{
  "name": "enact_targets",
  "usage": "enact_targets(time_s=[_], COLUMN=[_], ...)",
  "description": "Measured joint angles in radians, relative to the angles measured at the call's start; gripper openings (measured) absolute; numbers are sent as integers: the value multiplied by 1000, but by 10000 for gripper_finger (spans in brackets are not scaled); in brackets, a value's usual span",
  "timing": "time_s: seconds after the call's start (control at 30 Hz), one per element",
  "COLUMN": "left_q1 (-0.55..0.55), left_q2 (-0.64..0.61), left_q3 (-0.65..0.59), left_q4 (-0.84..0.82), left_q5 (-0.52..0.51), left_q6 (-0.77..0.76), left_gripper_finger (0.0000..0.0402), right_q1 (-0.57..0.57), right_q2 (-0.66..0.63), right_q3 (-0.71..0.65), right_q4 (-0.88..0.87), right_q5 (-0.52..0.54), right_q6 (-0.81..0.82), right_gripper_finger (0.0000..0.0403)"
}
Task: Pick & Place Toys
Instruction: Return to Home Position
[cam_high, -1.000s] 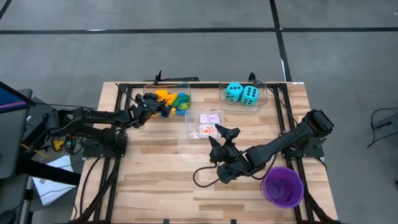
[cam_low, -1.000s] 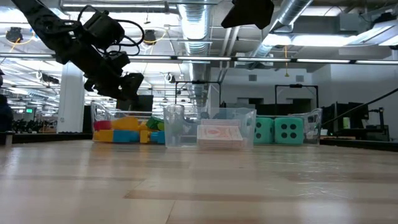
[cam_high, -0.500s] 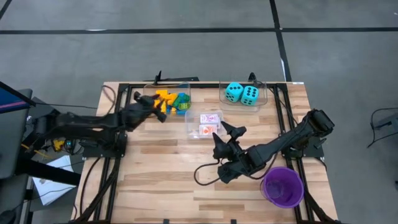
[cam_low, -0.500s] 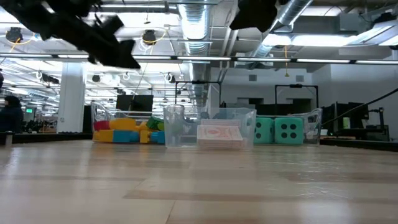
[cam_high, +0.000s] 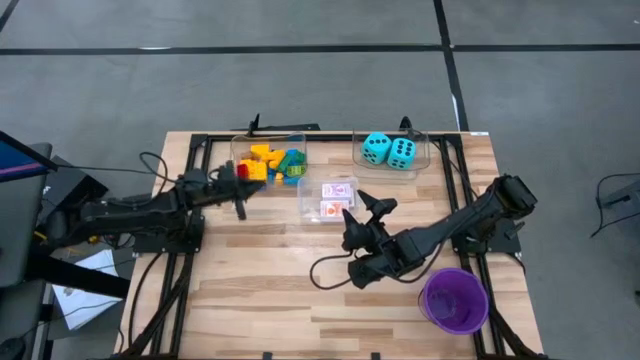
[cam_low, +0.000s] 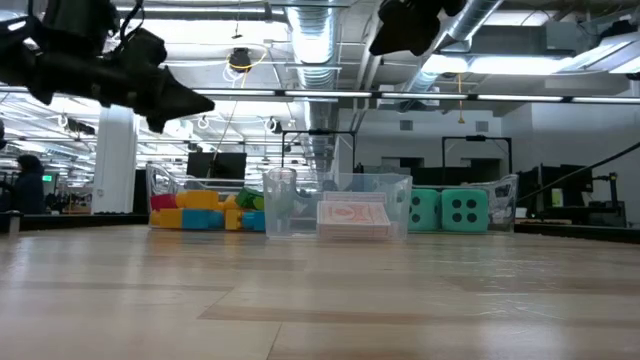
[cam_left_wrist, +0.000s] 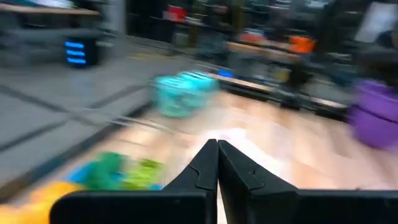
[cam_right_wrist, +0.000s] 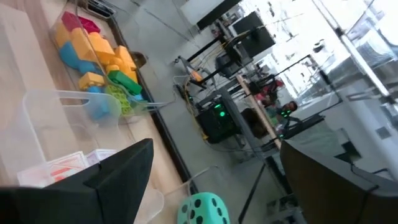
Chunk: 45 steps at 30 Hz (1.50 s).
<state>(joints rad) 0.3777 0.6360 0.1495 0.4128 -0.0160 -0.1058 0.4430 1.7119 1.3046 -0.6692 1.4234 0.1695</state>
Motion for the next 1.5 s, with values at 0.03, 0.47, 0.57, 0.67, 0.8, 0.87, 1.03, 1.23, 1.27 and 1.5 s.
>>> enact_targets(time_s=[0.03,0.47,0.57,0.67,0.8,0.87,1.03,1.23,1.27,1.5], left_q1=[-3,-485,-533,-542,-541,-541,-541,-540,-540,-536], left_q2=[6,-37,-55,-85,-151,-204,-358,-542,-572,-636], left_q3=[-11,-142,-142,-142,-142,-143,-143,-143,-143,-143], left_q4=[16,185,172,136,92,62,-91,-261,-288,-341], left_q5=[57,-236,-265,-240,-157,-139,-173,-187,-201,-279], left_q6=[-9,155,172,159,151,155,158,158,159,177], left_gripper_finger=[2,0,0,0,0,0,0,0,0,0], right_q1=[-3,-5,0,2,2,2,2,2,2,0], right_q2=[0,0,0,0,0,0,0,0,0,0], right_q3=[4,9,9,9,9,9,9,9,9,9], right_q4=[1,-7,-6,-4,-5,-6,-8,-8,-7,1], right_q5=[-12,-133,-143,-144,-148,-156,-173,-194,-195,-242], right_q6=[0,67,67,68,67,68,67,68,68,71], right_gripper_finger=[342,342,342,342,342,342,342,342,342,342])
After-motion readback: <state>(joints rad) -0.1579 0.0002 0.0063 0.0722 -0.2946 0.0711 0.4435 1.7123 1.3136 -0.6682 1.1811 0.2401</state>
